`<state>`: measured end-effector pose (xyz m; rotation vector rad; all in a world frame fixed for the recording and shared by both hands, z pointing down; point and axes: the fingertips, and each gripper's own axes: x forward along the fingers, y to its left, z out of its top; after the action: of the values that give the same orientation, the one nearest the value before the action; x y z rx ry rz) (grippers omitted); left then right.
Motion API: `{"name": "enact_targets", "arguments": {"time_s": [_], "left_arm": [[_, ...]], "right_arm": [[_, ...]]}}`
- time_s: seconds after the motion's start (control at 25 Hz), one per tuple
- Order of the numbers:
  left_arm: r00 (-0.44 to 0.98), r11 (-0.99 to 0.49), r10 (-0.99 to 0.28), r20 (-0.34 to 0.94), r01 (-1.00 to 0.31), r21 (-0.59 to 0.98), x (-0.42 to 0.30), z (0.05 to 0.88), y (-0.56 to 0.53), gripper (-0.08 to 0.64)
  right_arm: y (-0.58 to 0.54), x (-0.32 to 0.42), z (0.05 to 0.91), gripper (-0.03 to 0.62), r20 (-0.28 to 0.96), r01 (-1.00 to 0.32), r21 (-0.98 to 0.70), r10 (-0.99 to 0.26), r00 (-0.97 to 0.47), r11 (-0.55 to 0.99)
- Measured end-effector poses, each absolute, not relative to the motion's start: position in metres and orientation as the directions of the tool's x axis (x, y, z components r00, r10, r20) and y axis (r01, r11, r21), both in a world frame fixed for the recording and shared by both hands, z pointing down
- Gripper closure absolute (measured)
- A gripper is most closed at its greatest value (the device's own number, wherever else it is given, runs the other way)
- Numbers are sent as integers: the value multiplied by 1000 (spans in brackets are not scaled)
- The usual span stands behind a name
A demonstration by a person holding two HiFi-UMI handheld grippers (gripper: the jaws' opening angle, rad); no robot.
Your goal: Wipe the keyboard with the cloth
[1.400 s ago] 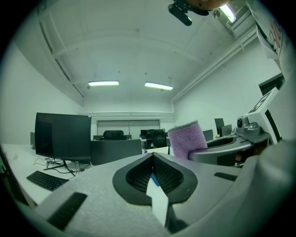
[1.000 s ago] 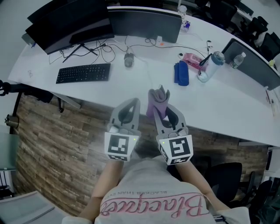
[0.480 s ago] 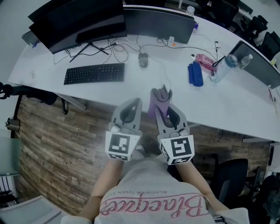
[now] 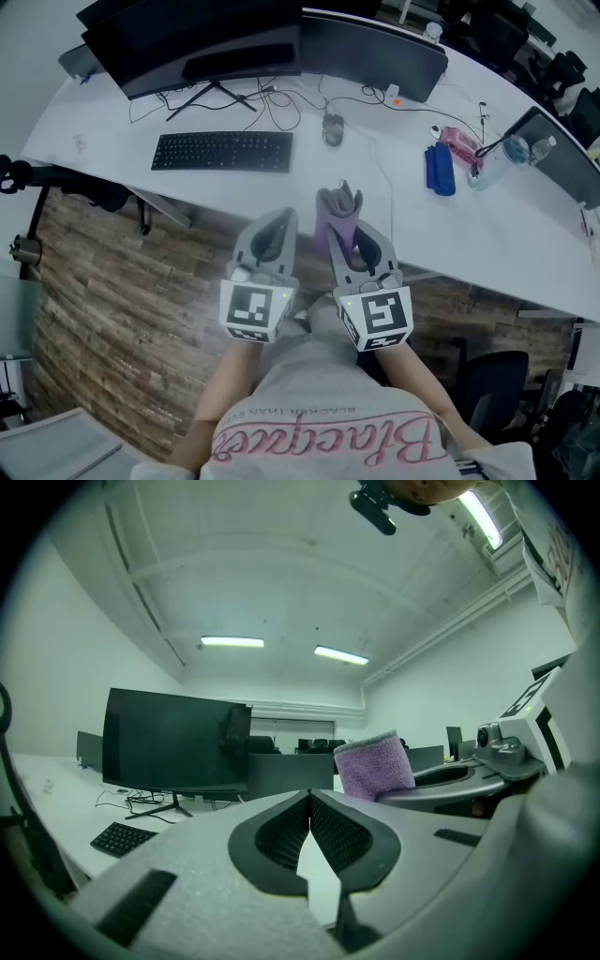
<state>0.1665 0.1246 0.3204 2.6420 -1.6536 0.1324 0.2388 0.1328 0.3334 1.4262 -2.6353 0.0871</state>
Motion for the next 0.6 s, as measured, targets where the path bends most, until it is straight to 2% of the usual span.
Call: {"name": "enact_targets", "arguments": {"time_s": [0.6], "left_arm": [[322,-325,-940,112,-946,-11,94,331,116,555]], "right_arm": [[108,166,342,509,163,-770,-14,-758,-631,638]]}}
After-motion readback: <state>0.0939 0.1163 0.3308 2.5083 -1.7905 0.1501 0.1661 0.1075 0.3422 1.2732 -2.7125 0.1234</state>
